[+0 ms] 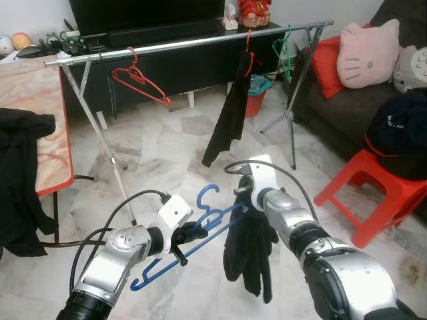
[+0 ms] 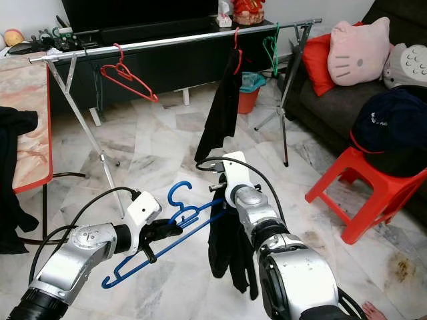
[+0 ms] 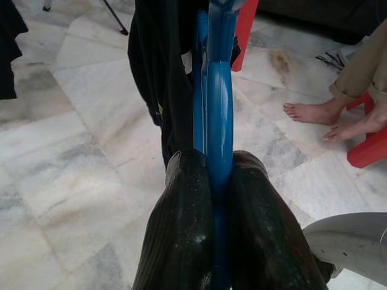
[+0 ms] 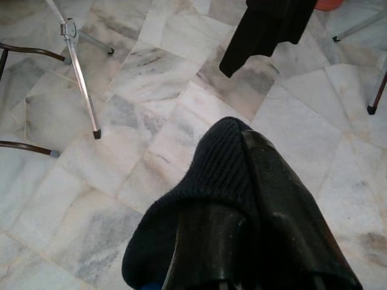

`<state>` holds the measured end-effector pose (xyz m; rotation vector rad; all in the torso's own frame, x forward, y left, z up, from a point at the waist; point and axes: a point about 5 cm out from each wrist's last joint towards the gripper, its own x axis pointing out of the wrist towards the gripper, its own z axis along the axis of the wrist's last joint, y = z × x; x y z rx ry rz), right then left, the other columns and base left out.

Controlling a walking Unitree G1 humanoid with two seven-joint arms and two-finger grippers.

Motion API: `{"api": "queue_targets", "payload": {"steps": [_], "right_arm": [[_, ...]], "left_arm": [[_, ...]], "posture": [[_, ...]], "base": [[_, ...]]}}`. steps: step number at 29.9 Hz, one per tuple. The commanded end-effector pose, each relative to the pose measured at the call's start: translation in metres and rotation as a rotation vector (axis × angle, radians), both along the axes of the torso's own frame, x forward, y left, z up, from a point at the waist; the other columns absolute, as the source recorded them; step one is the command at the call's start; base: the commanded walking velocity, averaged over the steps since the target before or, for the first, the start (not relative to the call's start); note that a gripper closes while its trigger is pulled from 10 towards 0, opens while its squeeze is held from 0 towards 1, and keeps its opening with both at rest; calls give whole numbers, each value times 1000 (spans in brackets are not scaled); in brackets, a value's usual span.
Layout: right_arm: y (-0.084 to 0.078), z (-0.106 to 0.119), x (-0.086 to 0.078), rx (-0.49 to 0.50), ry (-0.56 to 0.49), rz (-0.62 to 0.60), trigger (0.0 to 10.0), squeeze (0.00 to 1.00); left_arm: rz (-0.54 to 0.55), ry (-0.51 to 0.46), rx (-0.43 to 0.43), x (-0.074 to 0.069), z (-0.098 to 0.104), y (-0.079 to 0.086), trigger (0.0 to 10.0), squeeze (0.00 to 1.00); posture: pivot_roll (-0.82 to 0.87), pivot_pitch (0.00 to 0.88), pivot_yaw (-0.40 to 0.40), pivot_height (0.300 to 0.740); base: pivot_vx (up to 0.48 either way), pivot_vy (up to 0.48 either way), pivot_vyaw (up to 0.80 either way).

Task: Hang hanger

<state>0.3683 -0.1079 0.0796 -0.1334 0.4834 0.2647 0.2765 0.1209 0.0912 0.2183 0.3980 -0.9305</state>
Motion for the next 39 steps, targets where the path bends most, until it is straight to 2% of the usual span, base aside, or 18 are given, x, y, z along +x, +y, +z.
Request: {"api": "queue_targets", "payload": {"steps": [1,4,7,16,25,29,39], "right_arm": [[6,16,8,3,-70,26,10000,0],[7,15,7,15,-61,31,10000,0],[8,15,7,18,-60,35,10000,0],[7,11,4,22,-58,59,10000,0],[16,19,6,38,-86,156,10000,0],[13,19,6,13,-82,161,10000,0],[13,22,6,20,-96,174,10000,0]], "left_arm": [[-18,-7,1,-2,2,-4,10000,0],[52,-21,39,4,-1,-1,10000,0],[67,-25,52,6,-1,-1,10000,0],[81,-35,58,8,-2,-4,10000,0],[158,-66,78,17,-3,-2,10000,0],[193,-87,77,21,-1,-3,10000,0],[276,-118,76,30,1,-6,10000,0]], "posture": [[103,0,-55,740],[101,0,-51,740],[101,0,-51,740],[94,0,-48,740],[88,0,-45,740],[88,0,-45,740],[76,0,-42,740]], "base": [[0,0,0],[0,0,0],[0,0,0],[0,0,0],[0,0,0],[0,0,0],[0,0,0]]}}
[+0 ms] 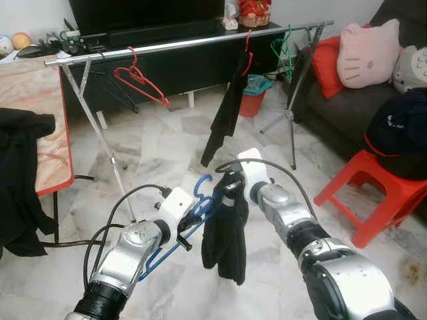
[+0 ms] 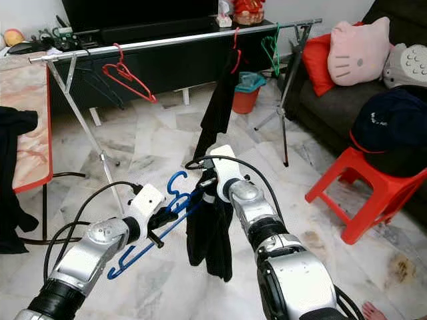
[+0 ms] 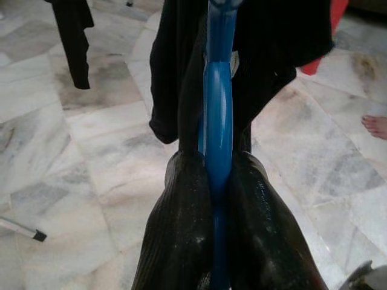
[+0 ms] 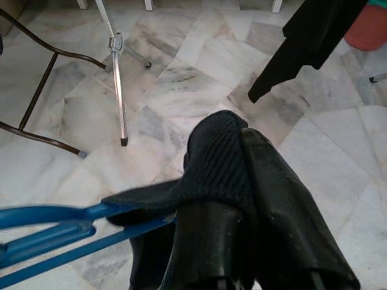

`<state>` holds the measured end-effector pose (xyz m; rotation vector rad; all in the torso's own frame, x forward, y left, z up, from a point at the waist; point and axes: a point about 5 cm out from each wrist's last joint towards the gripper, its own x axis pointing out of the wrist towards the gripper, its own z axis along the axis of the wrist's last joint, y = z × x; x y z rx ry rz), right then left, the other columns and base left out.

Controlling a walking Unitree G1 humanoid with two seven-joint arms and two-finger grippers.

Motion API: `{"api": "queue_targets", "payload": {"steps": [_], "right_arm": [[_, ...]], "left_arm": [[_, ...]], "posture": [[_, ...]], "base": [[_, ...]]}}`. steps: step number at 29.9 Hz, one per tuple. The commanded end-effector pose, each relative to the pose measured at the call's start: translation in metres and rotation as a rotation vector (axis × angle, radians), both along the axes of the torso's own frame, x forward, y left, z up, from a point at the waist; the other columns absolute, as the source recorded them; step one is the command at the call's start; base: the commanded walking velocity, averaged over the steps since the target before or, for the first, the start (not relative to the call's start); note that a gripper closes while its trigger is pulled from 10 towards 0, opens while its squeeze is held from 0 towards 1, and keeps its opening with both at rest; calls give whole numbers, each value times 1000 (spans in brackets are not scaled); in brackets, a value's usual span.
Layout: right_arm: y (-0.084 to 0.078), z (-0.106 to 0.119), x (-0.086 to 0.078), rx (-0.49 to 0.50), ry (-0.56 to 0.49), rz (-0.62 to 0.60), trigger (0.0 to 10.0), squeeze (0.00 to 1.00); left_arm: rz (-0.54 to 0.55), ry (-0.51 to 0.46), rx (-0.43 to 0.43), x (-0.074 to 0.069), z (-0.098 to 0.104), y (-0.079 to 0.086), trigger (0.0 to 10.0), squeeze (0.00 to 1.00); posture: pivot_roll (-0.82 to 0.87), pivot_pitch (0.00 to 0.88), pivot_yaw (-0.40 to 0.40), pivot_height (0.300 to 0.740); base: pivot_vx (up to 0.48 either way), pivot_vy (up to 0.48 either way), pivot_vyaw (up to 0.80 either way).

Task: Hang hanger

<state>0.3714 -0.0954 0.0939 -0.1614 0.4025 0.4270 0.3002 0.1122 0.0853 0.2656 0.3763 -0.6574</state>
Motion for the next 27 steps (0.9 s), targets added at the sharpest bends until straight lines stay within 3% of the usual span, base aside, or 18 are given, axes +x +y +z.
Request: {"api": "queue_targets", "payload": {"steps": [1,5,14,27], "right_arm": [[0,10,4,1,-48,7,10000,0],[3,15,5,18,-63,24,10000,0],[5,19,5,-6,-52,22,10000,0],[13,21,-5,7,-34,95,10000,0]], "left_arm": [[21,-38,0,6,7,0,10000,0],[32,-53,-5,8,8,-3,10000,0],[188,-112,0,21,14,5,10000,0],[203,-103,57,22,7,7,10000,0]], "posture": [[76,0,-43,740],[76,0,-45,740],[70,0,-47,740],[66,0,-45,740]], "base": [[0,0,0],[0,0,0],[0,0,0],[0,0,0]]}}
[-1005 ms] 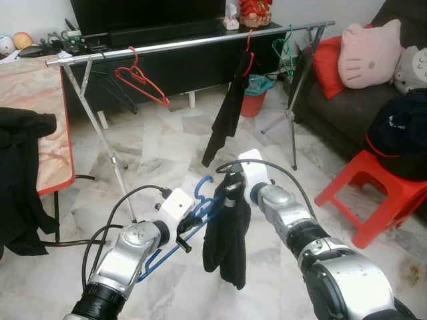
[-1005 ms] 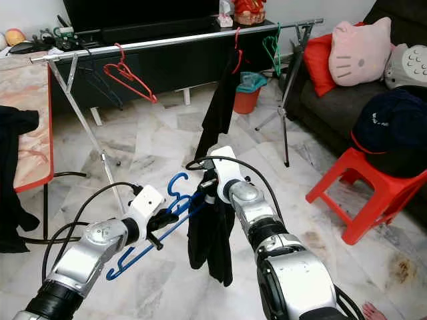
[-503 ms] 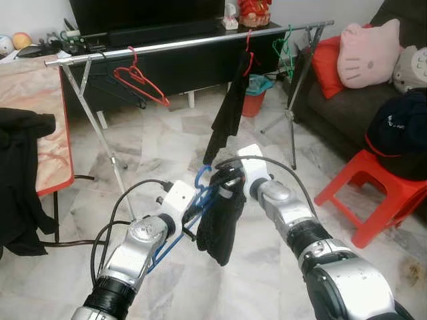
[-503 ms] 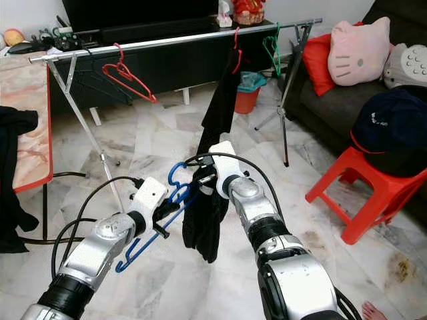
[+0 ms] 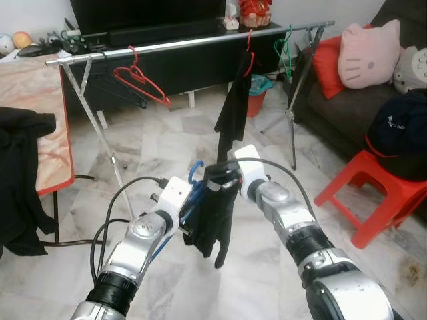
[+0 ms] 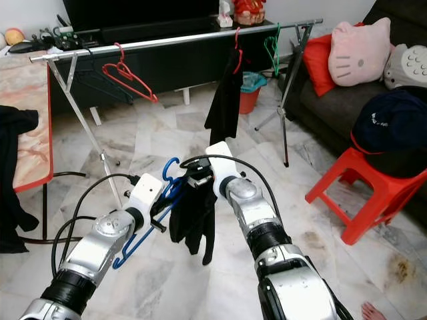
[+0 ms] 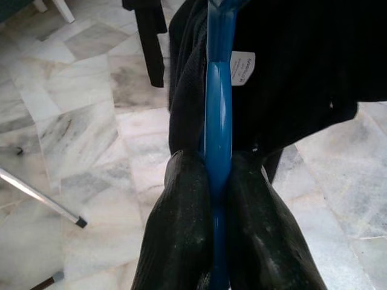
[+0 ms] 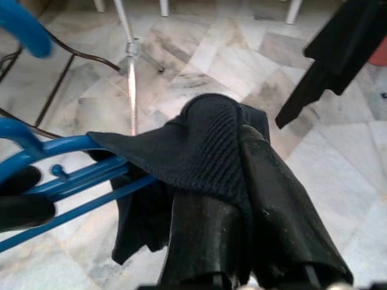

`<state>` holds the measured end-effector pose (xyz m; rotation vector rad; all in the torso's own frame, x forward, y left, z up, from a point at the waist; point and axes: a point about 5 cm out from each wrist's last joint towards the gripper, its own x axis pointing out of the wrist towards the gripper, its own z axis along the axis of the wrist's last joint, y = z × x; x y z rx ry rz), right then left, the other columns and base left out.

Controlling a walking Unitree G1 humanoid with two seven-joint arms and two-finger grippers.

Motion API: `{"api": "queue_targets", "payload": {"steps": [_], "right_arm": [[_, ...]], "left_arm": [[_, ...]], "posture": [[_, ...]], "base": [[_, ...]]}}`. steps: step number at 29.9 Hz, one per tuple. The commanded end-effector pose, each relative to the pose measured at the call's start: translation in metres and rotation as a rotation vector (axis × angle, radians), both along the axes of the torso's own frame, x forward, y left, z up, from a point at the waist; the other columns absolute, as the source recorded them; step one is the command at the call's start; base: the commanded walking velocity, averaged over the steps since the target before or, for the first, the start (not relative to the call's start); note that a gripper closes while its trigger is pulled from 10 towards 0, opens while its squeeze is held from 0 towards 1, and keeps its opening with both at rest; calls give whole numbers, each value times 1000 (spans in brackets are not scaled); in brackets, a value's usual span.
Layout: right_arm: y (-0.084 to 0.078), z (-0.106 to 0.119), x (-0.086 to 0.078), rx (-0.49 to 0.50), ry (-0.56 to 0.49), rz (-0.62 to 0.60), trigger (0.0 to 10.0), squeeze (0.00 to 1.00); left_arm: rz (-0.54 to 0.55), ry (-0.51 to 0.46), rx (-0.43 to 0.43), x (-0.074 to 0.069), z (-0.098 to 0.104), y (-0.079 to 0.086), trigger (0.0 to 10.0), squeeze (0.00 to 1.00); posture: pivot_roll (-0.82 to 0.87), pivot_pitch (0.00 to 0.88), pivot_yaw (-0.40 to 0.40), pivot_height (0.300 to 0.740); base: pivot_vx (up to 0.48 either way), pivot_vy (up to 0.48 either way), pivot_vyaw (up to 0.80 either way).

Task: Hang hanger

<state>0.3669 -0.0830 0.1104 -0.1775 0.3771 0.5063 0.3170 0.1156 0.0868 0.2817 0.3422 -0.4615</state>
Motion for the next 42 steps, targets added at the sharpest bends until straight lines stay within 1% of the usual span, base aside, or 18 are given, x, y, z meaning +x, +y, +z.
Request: {"api": "queue_targets", "payload": {"steps": [1,5,10,11,13,17,20,22,25,26,28,32,33,37,38,39,40,42], "right_arm": [[2,4,-1,6,-11,27,10000,0],[5,10,-9,-39,-43,122,10000,0],[-5,10,-8,-42,-41,68,10000,0],[-8,7,-10,-59,-33,82,10000,0],[-11,4,-13,-69,-31,89,10000,0],[-16,9,-13,-80,-91,84,10000,0],[-18,13,-12,-93,-123,89,10000,0],[-20,15,-10,-158,-164,117,10000,0],[-21,16,-9,-188,-177,140,10000,0],[-20,20,-9,-214,-217,181,10000,0],[-22,23,-6,-234,-236,206,10000,0],[-25,25,-4,-249,-248,224,10000,0],[-27,27,-3,-260,-256,259,10000,0],[-31,27,-1,-288,-256,293,10000,0],[-32,27,-1,-293,-253,312,10000,0],[-30,26,-3,-300,-245,368,10000,0],[-30,26,-3,-300,-245,368,10000,0],[-27,26,-8,-309,-243,451,10000,0]], "left_arm": [[24,-37,24,6,7,3,10000,0],[29,-63,16,8,10,2,10000,0],[27,-76,-4,8,12,1,10000,0],[24,-82,-28,9,14,0,10000,0],[4,-87,-32,8,15,-3,10000,0],[-71,-69,-111,3,16,-13,10000,0],[-97,-66,-125,2,17,-16,10000,0],[-123,-64,-130,0,17,-19,10000,0],[-134,-62,-134,-1,17,-20,10000,0],[-146,-57,-148,-2,17,-21,10000,0],[-181,-50,-157,-5,17,-23,10000,0],[-215,-40,-165,-8,17,-25,10000,0],[-257,-26,-175,-13,17,-27,10000,0],[-288,-14,-182,-16,16,-29,10000,0],[-292,-12,-183,-17,16,-29,10000,0],[-300,-9,-182,-17,16,-28,10000,0],[-300,-9,-182,-17,16,-28,10000,0],[-300,-8,-182,-18,16,-27,10000,0]], "posture": [[66,0,-45,740],[66,0,-45,740],[55,0,-45,740],[55,0,-45,740],[55,0,-45,740],[52,0,-42,740],[52,0,-42,740],[55,0,-44,740],[55,0,-44,740],[56,0,-44,740],[56,0,-44,740],[56,0,-45,740],[56,0,-44,740],[59,0,-45,740],[59,0,-45,740],[63,0,-46,740],[63,0,-46,740],[61,0,-44,740]], "base": [[0,0,0],[0,0,0],[0,0,0],[0,0,0],[0,0,0],[0,0,0],[0,0,0],[0,0,0],[0,0,0],[0,0,0],[0,0,0],[0,0,0],[0,0,0],[0,0,0],[0,0,0],[0,0,0],[0,0,0],[0,0,0]]}}
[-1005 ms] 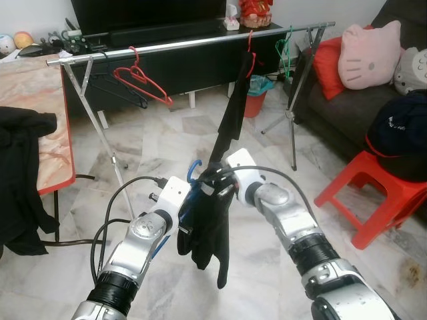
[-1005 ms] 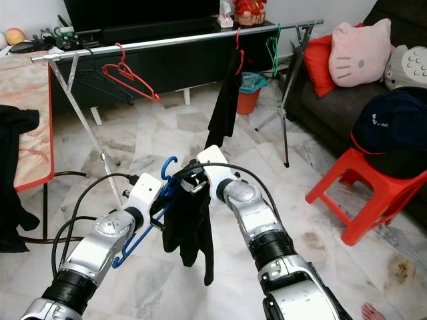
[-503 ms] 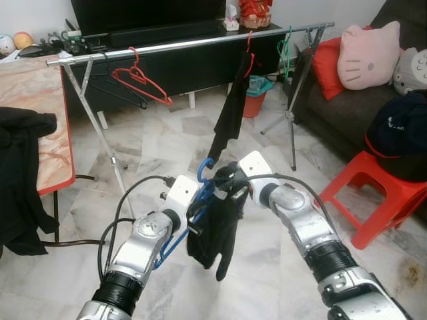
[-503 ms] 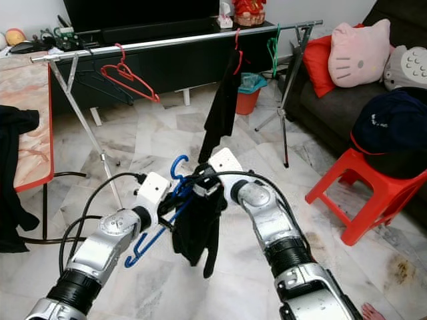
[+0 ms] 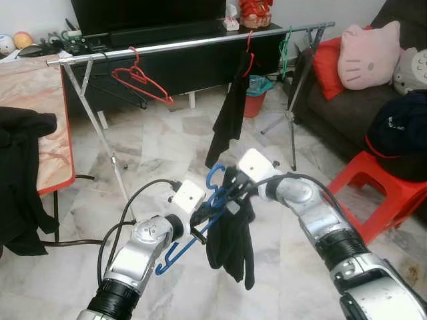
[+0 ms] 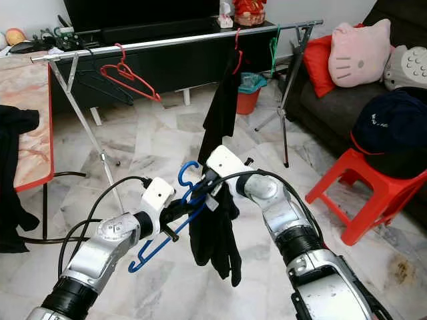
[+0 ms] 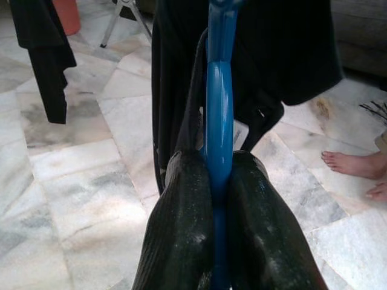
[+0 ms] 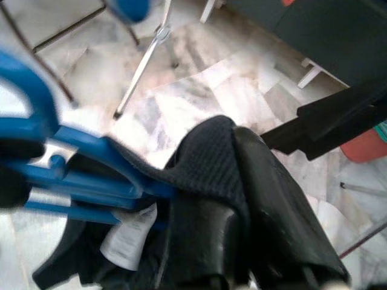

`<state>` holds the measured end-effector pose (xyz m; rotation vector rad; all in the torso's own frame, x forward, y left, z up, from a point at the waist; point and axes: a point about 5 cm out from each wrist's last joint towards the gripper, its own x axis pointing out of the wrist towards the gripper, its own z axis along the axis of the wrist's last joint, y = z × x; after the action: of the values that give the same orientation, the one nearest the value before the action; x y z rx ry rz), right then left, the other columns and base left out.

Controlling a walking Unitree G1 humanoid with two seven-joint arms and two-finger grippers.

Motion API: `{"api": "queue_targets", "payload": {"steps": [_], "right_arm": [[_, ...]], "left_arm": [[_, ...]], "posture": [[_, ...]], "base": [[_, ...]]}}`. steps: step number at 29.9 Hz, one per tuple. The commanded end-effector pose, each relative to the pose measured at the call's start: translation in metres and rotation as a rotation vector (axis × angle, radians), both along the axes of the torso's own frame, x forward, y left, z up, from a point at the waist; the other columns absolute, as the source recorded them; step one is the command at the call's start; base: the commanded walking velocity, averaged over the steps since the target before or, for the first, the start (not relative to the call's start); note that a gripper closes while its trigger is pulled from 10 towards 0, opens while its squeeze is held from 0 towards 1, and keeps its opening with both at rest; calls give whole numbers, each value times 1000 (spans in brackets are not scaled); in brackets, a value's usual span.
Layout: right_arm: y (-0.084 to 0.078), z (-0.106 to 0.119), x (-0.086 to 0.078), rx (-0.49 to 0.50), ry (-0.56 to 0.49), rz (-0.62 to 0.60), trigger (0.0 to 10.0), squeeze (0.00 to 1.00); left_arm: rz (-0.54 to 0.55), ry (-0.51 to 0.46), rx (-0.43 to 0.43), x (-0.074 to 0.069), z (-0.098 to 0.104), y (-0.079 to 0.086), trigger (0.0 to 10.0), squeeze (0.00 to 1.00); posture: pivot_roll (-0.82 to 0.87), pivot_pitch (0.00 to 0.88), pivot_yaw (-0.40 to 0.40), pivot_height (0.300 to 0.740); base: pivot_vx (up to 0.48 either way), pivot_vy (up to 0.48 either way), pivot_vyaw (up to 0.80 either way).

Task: Hang hanger

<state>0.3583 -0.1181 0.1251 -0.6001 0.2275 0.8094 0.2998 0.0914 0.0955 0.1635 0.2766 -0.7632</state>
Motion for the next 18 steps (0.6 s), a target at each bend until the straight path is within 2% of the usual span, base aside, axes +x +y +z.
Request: {"api": "queue_targets", "payload": {"steps": [1,2,4,6,15,18], "right_arm": [[10,9,-2,4,-16,95,10000,0],[18,5,-15,-10,2,237,10000,0],[28,3,-30,34,32,364,10000,0],[30,3,-33,53,38,386,10000,0],[25,5,-33,24,15,348,10000,0],[17,3,-30,18,27,264,10000,0]], "left_arm": [[-19,-21,-18,-1,8,-3,10000,0],[-22,-19,-18,-1,7,-4,10000,0],[-25,-17,-21,-2,7,-5,10000,0],[-22,-17,-21,-1,7,-6,10000,0],[18,-28,1,2,6,-2,10000,0],[112,-51,-2,10,8,2,10000,0]], "posture": [[58,0,-41,740],[58,0,-41,740],[58,0,-41,740],[58,0,-41,740],[55,0,-38,740],[55,0,-38,740]], "base": [[0,0,0],[0,0,0],[0,0,0],[0,0,0],[0,0,0],[0,0,0]]}}
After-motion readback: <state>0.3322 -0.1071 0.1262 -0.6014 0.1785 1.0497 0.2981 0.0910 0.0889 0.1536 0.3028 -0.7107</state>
